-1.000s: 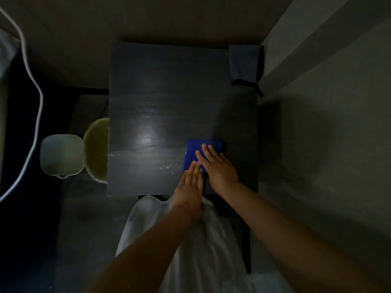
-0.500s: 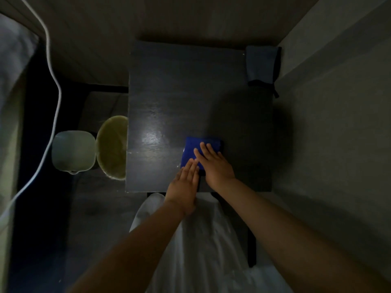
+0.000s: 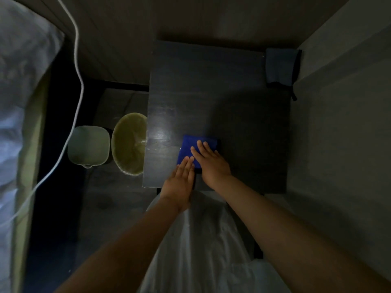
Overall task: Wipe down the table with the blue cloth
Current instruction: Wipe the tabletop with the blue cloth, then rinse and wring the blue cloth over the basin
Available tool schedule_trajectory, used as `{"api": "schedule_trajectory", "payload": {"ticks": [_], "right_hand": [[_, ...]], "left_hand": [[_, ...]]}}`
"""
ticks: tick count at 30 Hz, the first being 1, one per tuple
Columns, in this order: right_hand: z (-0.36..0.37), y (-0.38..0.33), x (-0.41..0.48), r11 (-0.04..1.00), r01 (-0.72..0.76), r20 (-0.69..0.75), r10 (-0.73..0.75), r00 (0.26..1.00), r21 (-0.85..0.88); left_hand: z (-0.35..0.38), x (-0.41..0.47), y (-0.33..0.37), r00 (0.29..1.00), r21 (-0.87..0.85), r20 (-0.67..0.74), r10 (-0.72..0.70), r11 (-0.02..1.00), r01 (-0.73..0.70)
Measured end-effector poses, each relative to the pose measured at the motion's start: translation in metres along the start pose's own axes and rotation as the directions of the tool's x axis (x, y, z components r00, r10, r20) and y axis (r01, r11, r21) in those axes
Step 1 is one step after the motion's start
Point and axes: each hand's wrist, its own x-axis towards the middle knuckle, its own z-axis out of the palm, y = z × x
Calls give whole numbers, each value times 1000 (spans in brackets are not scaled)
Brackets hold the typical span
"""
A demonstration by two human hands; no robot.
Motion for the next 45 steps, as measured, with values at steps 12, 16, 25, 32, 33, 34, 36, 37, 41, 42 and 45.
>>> {"api": "schedule_trajectory", "payload": {"ticks": [12, 16, 25, 32, 33, 34, 36, 37, 41, 42, 45], "right_hand": [[-1, -76, 22, 996, 35, -6, -36, 999, -76], [-6, -83, 18, 997, 32, -108, -39, 993, -74], [-36, -63, 41, 992, 52, -444, -99, 891, -116], [-35, -49, 51, 981, 62, -363, -125, 923, -182], [-34, -48, 52, 976, 72, -369, -145, 918, -203], [-34, -47, 53, 970, 84, -377, -168, 911, -229], [-35, -47, 54, 958, 99, -390, -202, 898, -269], [-36, -48, 55, 954, 101, -392, -210, 896, -280], [-37, -52, 61, 949, 95, -385, -212, 898, -302], [-37, -53, 62, 950, 92, -387, -209, 898, -299], [-37, -57, 64, 948, 86, -384, -206, 900, -307]], "left_hand": [[14, -33, -60, 996, -110, -36, -81, 991, 76], [14, -33, -66, 980, -285, -177, -89, 958, 36], [5, -24, -74, 730, -788, -187, -658, 544, 289], [-1, -4, -62, 570, -846, 38, -821, 278, 456], [0, -3, -60, 550, -837, 49, -834, 266, 478], [0, -1, -58, 534, -827, 54, -844, 262, 498], [-1, 0, -55, 512, -808, 59, -857, 260, 528], [-2, 1, -54, 502, -803, 66, -863, 252, 539], [0, 2, -53, 469, -790, 122, -875, 200, 579], [0, 2, -53, 467, -792, 137, -873, 187, 581], [3, 3, -55, 484, -797, 151, -862, 184, 576]]}}
